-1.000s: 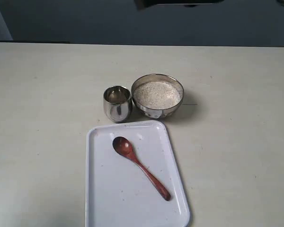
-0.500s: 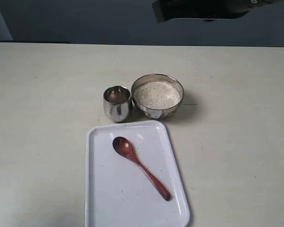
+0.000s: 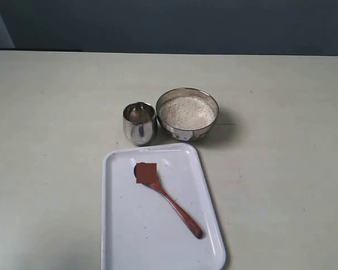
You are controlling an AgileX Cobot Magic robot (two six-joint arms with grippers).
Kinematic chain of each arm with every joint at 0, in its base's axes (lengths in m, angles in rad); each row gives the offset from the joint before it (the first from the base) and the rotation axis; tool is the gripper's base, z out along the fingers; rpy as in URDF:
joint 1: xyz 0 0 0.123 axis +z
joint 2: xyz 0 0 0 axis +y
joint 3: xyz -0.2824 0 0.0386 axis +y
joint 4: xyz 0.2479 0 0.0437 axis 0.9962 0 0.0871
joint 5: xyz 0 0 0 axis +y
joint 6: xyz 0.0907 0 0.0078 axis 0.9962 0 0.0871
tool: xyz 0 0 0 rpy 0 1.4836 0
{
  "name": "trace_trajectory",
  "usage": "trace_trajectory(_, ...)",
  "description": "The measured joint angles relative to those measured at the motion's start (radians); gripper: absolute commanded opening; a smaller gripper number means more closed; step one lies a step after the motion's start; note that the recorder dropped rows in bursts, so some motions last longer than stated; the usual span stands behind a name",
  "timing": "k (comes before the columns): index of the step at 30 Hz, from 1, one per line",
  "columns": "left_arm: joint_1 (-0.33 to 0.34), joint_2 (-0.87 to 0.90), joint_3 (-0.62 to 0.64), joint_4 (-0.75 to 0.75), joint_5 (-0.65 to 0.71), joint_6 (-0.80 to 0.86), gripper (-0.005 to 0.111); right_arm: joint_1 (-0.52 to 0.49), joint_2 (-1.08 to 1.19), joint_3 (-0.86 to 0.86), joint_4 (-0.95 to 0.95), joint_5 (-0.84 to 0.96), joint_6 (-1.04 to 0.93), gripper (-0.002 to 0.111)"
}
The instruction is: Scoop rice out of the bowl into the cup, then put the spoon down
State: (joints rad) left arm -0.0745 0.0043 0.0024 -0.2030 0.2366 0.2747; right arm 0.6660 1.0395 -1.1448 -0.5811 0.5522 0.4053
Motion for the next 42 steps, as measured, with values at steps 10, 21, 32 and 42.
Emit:
trace_trajectory(10, 0.0, 0.0, 0.0, 0.0, 0.0, 0.0, 0.001, -0.374, -0.377, 0.574, 0.294, -0.315, -0.188, 0.0)
trace_trajectory(21, 0.0, 0.0, 0.0, 0.0, 0.0, 0.0, 0.001, -0.598, -0.829, 1.054, 0.407, -0.441, -0.195, 0.0)
trace_trajectory(32, 0.0, 0.0, 0.0, 0.0, 0.0, 0.0, 0.001, -0.632, -0.986, 1.14, 0.429, -0.405, -0.195, 0.0)
trace_trajectory(42, 0.0, 0.0, 0.0, 0.0, 0.0, 0.0, 0.001, -0.632, -0.991, 1.14, 0.434, -0.313, -0.197, 0.0)
